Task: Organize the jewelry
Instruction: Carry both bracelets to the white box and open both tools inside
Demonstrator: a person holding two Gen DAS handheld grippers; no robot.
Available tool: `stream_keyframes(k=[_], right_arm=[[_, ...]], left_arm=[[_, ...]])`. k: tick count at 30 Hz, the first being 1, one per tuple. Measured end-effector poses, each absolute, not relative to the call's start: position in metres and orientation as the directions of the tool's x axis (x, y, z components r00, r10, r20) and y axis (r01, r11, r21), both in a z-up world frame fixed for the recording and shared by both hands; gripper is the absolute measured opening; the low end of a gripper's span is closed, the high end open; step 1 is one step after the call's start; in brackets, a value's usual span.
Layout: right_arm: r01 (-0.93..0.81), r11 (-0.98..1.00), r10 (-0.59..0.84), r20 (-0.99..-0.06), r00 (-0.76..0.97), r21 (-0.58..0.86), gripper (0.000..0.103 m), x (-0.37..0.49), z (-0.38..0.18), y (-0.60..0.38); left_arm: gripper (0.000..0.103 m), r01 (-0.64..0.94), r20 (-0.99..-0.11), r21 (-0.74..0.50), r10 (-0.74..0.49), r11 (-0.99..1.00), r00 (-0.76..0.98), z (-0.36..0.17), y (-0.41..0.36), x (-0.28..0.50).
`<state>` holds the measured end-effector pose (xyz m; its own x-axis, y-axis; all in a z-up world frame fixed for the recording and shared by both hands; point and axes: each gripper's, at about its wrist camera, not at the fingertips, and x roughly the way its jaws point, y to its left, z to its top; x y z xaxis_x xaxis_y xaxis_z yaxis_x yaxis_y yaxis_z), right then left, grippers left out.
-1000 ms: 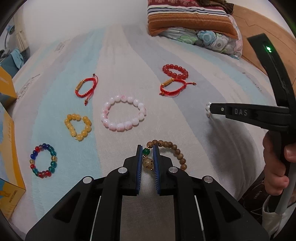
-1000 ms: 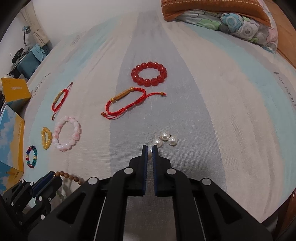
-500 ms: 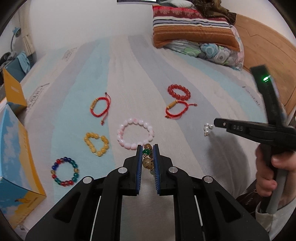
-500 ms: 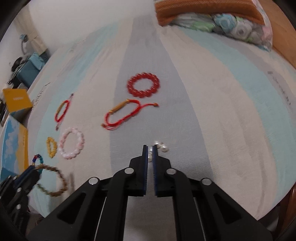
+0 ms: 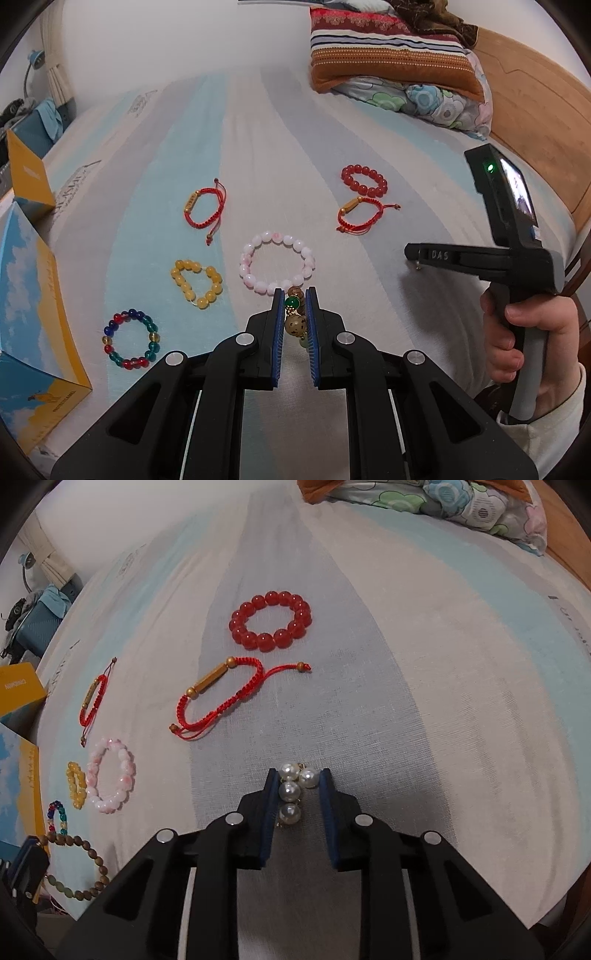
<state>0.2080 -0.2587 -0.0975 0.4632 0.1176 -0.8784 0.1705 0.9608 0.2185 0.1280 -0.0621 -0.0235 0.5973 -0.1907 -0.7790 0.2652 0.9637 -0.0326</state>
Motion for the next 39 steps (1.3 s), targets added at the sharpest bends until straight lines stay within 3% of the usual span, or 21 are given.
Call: stream_keyframes(k=[2,23,39], right_arm=[[0.169,0.958,0.126,-0.87,0.476,0.231,0.011,0.207,-0.093,-0.259],[0.092,0.973,0.124,-0.815,0.565,0.211,0.011,0.178,-0.021,-0.231],[-0.086,0.986,0.167,-0.755,0.634,0.146,0.011,0.175,0.058,-0.116]], left_arm=[[0.011,0.264,-0.779,-0.033,-0.19,0.964,0.597,-0.024,-0.061,0.128],[0.011,0.228,-0.732,-0.026,-0.174,0.973,0.658,0.025,-0.036,0.108],[0.011,0.113,-0.684,0.008,-0.077,0.994,0.726,0.091,0.044,0.112]])
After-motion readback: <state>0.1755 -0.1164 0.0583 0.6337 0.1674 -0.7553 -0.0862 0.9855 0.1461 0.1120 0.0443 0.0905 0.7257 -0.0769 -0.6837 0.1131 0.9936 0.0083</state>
